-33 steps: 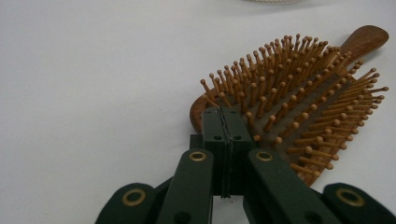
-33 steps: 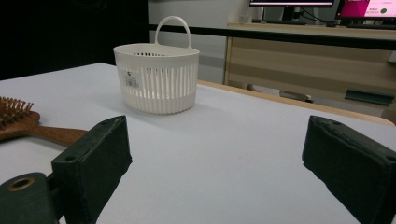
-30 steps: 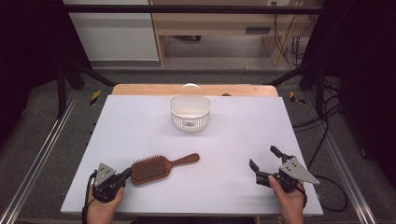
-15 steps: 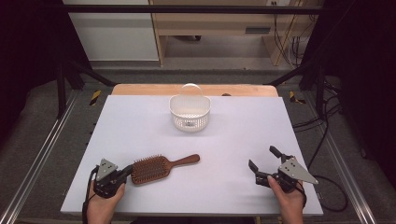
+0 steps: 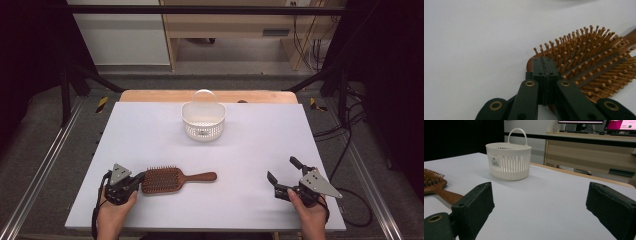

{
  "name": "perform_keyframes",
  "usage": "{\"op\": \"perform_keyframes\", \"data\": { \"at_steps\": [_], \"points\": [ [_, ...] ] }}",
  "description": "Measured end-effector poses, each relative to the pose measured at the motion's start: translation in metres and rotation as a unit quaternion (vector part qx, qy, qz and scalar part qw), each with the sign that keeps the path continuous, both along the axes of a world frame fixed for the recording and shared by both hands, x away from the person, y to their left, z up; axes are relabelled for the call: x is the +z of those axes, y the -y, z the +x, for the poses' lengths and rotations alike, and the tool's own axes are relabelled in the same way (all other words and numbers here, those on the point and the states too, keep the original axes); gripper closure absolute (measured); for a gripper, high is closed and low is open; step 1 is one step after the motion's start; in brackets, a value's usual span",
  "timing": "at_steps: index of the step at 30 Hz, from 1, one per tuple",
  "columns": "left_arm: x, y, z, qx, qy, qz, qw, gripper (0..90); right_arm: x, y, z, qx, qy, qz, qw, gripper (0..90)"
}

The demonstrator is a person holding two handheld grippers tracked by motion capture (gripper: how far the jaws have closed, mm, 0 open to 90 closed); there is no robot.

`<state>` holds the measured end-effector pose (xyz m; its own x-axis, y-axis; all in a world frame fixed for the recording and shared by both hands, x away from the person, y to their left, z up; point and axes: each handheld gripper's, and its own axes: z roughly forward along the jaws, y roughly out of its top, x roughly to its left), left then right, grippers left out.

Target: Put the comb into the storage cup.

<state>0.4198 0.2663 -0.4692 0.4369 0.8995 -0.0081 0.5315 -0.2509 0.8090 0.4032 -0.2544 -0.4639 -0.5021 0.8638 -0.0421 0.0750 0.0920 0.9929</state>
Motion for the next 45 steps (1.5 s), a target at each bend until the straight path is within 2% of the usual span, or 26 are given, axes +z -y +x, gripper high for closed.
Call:
{"op": "perform_keyframes", "data": {
  "at_steps": [7,12,17,24,32,36,45],
  "points": [
    [0.001,0.010,0.006,-0.014,-0.003,0.004,0.9999,90.0,0.001,-0.003,-0.001,0.002,-0.001,-0.009,1.0000,7.6],
    [0.002,0.024,0.013,-0.032,-0.006,0.009,0.9994,90.0,0.001,-0.005,-0.002,0.004,-0.004,-0.014,0.9999,7.4],
    [0.004,0.042,0.021,-0.061,-0.010,0.016,0.9980,90.0,0.001,-0.004,-0.003,0.002,-0.006,-0.017,0.9998,7.3],
    [0.007,0.071,0.031,-0.091,-0.013,0.035,0.9951,90.0,0.001,-0.005,-0.003,0.002,-0.008,-0.025,0.9997,7.2],
    [0.008,0.100,0.037,-0.116,-0.014,0.037,0.9925,90.0,0.003,-0.002,-0.005,-0.001,-0.006,-0.022,0.9997,7.1],
    [0.009,0.111,0.038,-0.125,-0.014,0.044,0.9911,90.0,0.003,-0.002,-0.005,-0.001,-0.007,-0.027,0.9996,7.0],
    [0.009,0.121,0.037,-0.130,-0.010,0.046,0.9904,90.0,0.003,-0.002,-0.005,-0.004,-0.011,-0.031,0.9994,6.5]
  ]
}}
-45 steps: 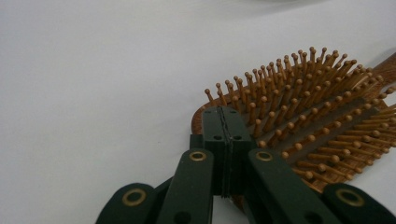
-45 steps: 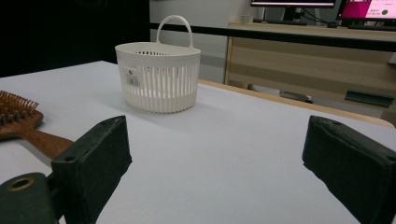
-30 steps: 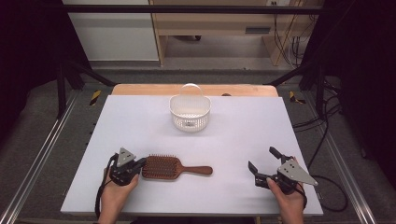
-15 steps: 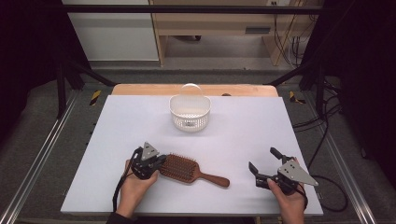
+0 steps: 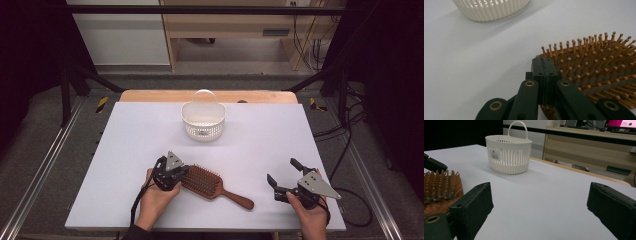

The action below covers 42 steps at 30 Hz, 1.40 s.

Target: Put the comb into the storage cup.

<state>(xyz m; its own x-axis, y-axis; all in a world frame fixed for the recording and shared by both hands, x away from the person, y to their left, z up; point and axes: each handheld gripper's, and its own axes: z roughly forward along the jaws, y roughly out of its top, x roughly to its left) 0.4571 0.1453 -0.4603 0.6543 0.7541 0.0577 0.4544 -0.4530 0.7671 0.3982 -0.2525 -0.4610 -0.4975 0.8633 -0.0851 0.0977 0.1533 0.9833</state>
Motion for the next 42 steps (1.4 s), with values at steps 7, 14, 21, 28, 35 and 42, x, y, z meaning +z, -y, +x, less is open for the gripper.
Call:
{"op": "perform_keyframes", "data": {
  "at_steps": [7,14,21,28,35,42],
  "points": [
    [0.000,0.004,-0.002,-0.004,0.000,-0.003,1.0000,90.0,0.000,-0.001,0.000,0.000,-0.003,-0.001,1.0000,6.1],
    [-0.002,0.012,-0.006,-0.011,0.007,-0.002,0.9999,90.0,0.001,0.000,0.000,0.000,-0.006,0.000,1.0000,6.6],
    [-0.003,0.014,-0.006,-0.012,0.009,-0.006,0.9999,90.0,0.001,0.000,0.000,-0.001,-0.011,0.002,0.9999,6.3],
    [-0.004,0.017,-0.007,-0.016,0.009,-0.011,0.9998,90.0,0.001,0.000,0.000,-0.003,-0.011,0.003,0.9999,6.3],
    [-0.007,0.013,-0.006,-0.006,0.028,-0.019,0.9994,90.0,0.002,0.000,-0.001,-0.001,-0.016,0.010,0.9998,5.8],
    [-0.005,-0.012,-0.014,0.016,0.087,-0.056,0.9945,90.0,0.006,-0.006,-0.002,0.003,-0.025,0.006,0.9997,5.6]
  ]
}}
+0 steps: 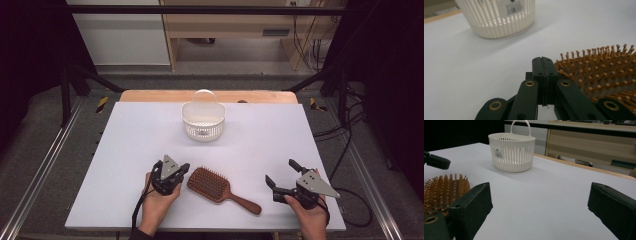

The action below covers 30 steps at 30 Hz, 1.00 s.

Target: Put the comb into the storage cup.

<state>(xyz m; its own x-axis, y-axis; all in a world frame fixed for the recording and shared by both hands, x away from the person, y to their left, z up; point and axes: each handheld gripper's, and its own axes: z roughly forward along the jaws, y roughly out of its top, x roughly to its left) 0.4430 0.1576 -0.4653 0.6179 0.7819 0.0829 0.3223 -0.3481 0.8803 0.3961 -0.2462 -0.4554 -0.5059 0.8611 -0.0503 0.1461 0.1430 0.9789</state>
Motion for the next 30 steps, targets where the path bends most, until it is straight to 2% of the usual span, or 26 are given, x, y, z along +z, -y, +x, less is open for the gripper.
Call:
{"op": "perform_keyframes", "data": {
  "at_steps": [2,4,5,6,8,10,12,14,16,17,18,20,21,22,23,24,26,27,29,30],
  "points": [
    [0.003,-0.010,-0.005,0.004,0.023,-0.004,0.9997,90.0,0.002,-0.004,0.001,-0.001,-0.006,-0.004,1.0000,5.8],
    [0.006,-0.023,-0.008,0.016,0.036,-0.024,0.9990,90.0,0.004,-0.009,0.001,0.001,-0.011,-0.007,0.9999,6.1],
    [0.008,-0.035,-0.012,0.032,0.045,-0.037,0.9978,90.0,0.004,-0.014,0.002,-0.002,-0.021,-0.010,0.9997,7.1],
    [0.008,-0.041,-0.014,0.040,0.051,-0.038,0.9972,89.9,0.004,-0.017,0.002,-0.001,-0.027,-0.013,0.9995,7.2],
    [0.008,-0.047,-0.015,0.046,0.054,-0.042,0.9966,89.7,0.004,-0.020,0.002,0.003,-0.032,-0.017,0.9993,7.9],
    [0.007,-0.059,-0.018,0.057,0.057,-0.049,0.9955,89.1,0.007,-0.025,0.002,0.016,-0.050,-0.022,0.9984,9.7],
    [0.006,-0.067,-0.022,0.066,0.064,-0.047,0.9947,85.2,0.012,-0.029,0.001,0.025,-0.060,-0.029,0.9975,11.8],
    [0.004,-0.075,-0.028,0.083,0.071,-0.045,0.9930,75.9,0.016,-0.032,0.000,0.034,-0.068,-0.034,0.9965,12.9],
    [0.002,-0.083,-0.034,0.100,0.074,-0.054,0.9908,62.9,0.019,-0.035,-0.001,0.042,-0.069,-0.037,0.9960,13.0],
    [0.001,-0.087,-0.037,0.107,0.075,-0.060,0.9897,54.1,0.022,-0.039,-0.001,0.050,-0.072,-0.047,0.9950,12.8],
    [0.002,-0.090,-0.040,0.111,0.078,-0.064,0.9887,54.1,0.022,-0.039,-0.001,0.050,-0.072,-0.047,0.9950,12.8],
    [0.004,-0.094,-0.044,0.123,0.089,-0.068,0.9861,36.0,0.023,-0.046,-0.002,0.063,-0.085,-0.065,0.9923,11.8],
    [0.004,-0.097,-0.045,0.122,0.095,-0.074,0.9851,36.0,0.023,-0.046,-0.002,0.063,-0.085,-0.065,0.9923,11.8],
    [0.004,-0.100,-0.046,0.122,0.100,-0.081,0.9843,23.0,0.023,-0.051,-0.001,0.071,-0.095,-0.076,0.9901,10.9],
    [0.004,-0.101,-0.046,0.126,0.099,-0.083,0.9836,18.8,0.023,-0.052,-0.001,0.075,-0.098,-0.078,0.9893,10.7],
    [0.003,-0.102,-0.045,0.128,0.100,-0.087,0.9829,18.8,0.023,-0.052,-0.001,0.075,-0.098,-0.078,0.9893,10.7],
    [0.002,-0.104,-0.043,0.131,0.103,-0.089,0.9820,9.4,0.024,-0.056,0.000,0.082,-0.104,-0.087,0.9874,10.3],
    [0.002,-0.104,-0.042,0.130,0.104,-0.092,0.9817,4.6,0.023,-0.059,0.002,0.087,-0.114,-0.096,0.9850,9.9],
    [0.002,-0.106,-0.041,0.127,0.106,-0.093,0.9819,3.6,0.023,-0.061,0.002,0.089,-0.119,-0.101,0.9838,9.8],
    [0.001,-0.106,-0.041,0.127,0.106,-0.094,0.9817,3.3,0.022,-0.065,0.003,0.095,-0.126,-0.112,0.9812,9.8]
  ]
}}
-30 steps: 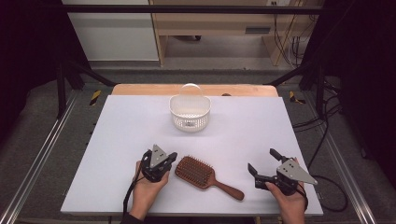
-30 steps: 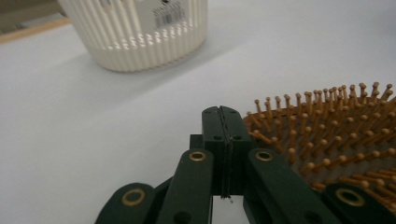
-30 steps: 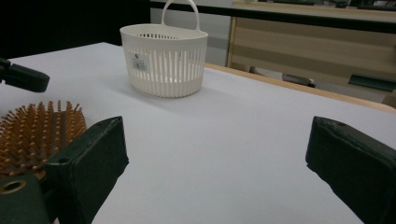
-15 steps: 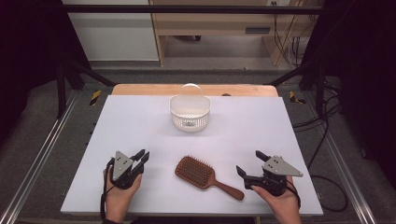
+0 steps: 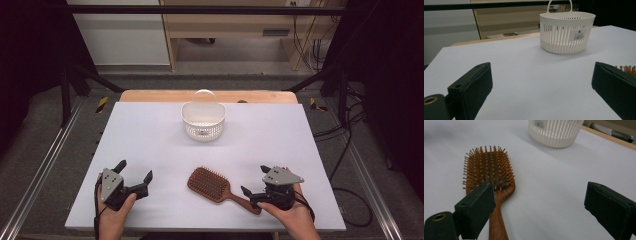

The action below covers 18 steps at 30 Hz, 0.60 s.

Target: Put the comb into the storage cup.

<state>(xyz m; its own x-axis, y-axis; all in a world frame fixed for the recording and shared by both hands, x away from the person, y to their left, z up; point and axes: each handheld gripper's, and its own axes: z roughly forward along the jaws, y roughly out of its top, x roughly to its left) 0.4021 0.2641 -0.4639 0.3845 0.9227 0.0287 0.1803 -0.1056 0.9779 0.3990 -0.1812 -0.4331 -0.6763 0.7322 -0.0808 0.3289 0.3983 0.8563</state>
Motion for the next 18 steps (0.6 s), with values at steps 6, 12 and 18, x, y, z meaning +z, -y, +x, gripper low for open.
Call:
{"op": "perform_keyframes", "data": {
  "at_steps": [6,12,18],
  "points": [
    [-0.001,-0.001,0.001,-0.004,-0.003,-0.006,1.0000,2.8,0.000,-0.009,0.001,0.021,-0.022,-0.024,0.9993,9.5],
    [-0.001,0.000,0.003,0.004,-0.001,0.011,0.9999,2.0,0.000,-0.015,0.002,0.034,-0.039,-0.050,0.9974,9.7],
    [-0.002,0.000,0.003,-0.003,-0.001,0.006,1.0000,1.7,0.000,-0.019,0.003,0.044,-0.051,-0.070,0.9953,9.9]
  ]
}}
